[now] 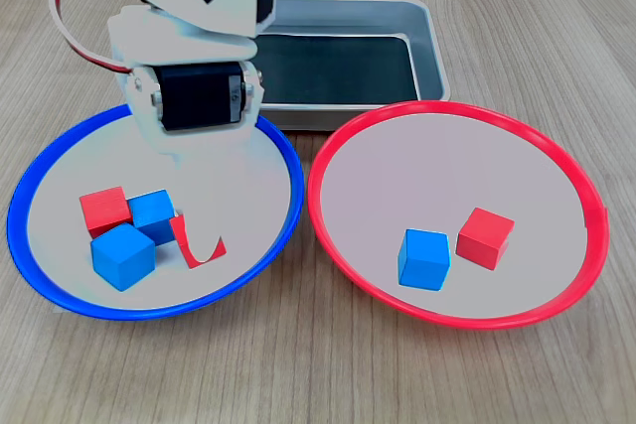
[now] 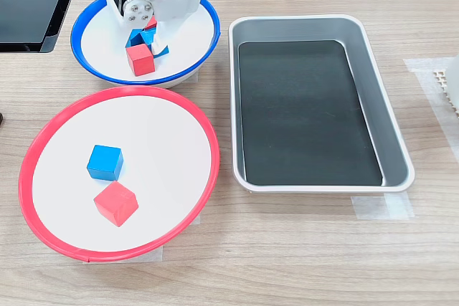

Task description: Resolve any anomalies and move all blocks to matching dishes

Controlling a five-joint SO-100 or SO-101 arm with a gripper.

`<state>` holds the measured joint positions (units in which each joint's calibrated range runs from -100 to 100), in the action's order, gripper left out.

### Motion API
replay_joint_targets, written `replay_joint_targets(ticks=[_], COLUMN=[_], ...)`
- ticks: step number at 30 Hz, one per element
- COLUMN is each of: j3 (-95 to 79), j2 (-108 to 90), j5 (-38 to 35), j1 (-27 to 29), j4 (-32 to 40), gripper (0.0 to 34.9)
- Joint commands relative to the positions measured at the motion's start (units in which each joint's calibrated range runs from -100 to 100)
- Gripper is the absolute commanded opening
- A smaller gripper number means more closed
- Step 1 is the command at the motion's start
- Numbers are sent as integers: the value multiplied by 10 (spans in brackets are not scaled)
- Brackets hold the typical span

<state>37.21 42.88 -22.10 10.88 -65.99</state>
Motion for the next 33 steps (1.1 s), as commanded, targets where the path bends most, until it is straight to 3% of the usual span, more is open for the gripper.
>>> replay_joint_targets(ticks=[1, 6, 8, 9, 11, 18, 26, 33], j3=[23, 24, 24, 24, 26, 8, -55, -138], j2=[-4, 4, 5, 5, 5, -105, -223, -231], j5=[0, -5, -6, -7, -6, 14, 66, 83], j1=[0, -2, -3, -4, -6, -39, -154, -220], j4=[7, 8, 8, 8, 8, -11, -36, -56], gripper=[144, 117, 89, 46, 6, 4, 4, 4])
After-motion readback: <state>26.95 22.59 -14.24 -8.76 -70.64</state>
